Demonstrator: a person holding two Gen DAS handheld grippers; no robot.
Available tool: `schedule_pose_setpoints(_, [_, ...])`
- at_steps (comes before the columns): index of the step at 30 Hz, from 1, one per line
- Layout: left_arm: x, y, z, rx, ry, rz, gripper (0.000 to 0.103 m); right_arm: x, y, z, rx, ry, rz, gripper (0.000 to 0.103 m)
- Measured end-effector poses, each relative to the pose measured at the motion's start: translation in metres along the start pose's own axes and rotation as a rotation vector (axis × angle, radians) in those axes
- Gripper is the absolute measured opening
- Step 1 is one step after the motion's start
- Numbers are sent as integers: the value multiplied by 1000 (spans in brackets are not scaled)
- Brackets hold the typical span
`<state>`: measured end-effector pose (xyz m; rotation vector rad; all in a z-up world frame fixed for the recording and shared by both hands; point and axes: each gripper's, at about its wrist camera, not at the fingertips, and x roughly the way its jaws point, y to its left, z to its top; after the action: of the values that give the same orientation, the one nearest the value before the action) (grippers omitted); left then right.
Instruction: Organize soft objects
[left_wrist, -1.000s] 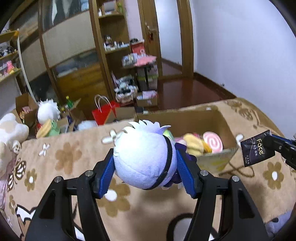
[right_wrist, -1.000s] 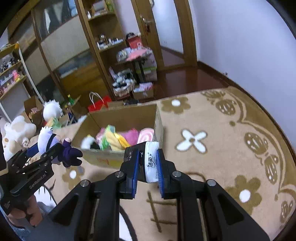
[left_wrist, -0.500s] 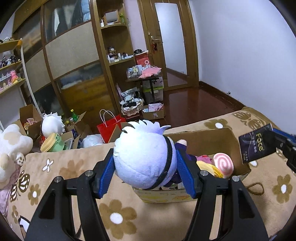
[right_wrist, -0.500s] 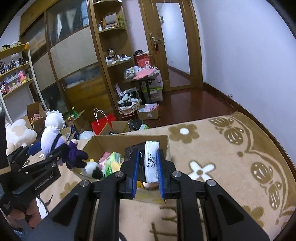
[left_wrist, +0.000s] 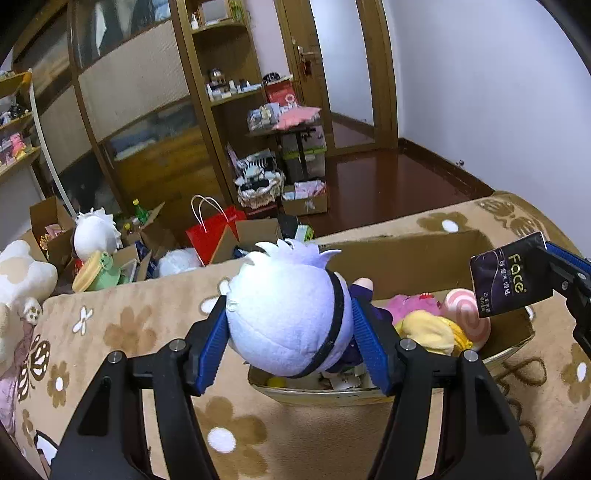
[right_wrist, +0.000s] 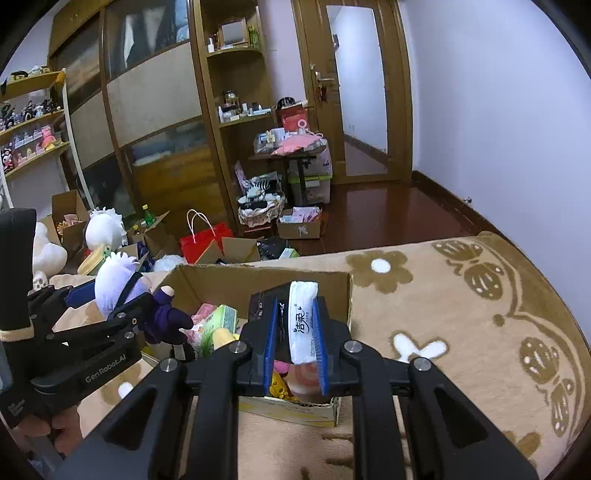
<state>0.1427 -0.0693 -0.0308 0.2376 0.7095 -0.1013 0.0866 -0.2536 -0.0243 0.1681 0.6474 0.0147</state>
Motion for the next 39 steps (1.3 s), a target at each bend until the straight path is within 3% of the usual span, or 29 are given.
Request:
schedule_pose_setpoints(14, [30, -4, -12, 18, 112, -22, 67, 22, -4, -13, 25, 78, 32, 23])
schedule_pose_setpoints(16, [29, -4, -12, 18, 113, -21, 79, 21, -4, -13, 28, 85, 35, 25])
schedule_pose_setpoints(18, [26, -1, -12, 10, 106, -18, 85, 20, -5, -13, 28, 91, 48, 36])
schedule_pose_setpoints(22, [15, 6, -10, -14, 87, -18, 91, 11, -1, -13, 8, 89, 39, 42])
schedule_pose_setpoints(24, [6, 11, -9, -27, 71, -11, 93, 3, 0, -12, 4, 83, 37, 56])
schedule_pose_setpoints(28, [-13, 18, -12, -32, 58, -13, 96, -17, 4, -10, -11, 55, 31, 64])
schedule_pose_setpoints(32, [-42, 25, -14, -31, 18, -6, 100, -43, 8, -6, -19, 21, 24, 90])
schedule_pose_setpoints(36, [-73, 27, -15, -8, -34, 12, 101, -71, 14, -4, -28, -17, 13, 103])
schedule_pose_setpoints(39, [-97, 29, -15, 3, -72, 10, 102, -94, 14, -2, -19, -44, 2, 103])
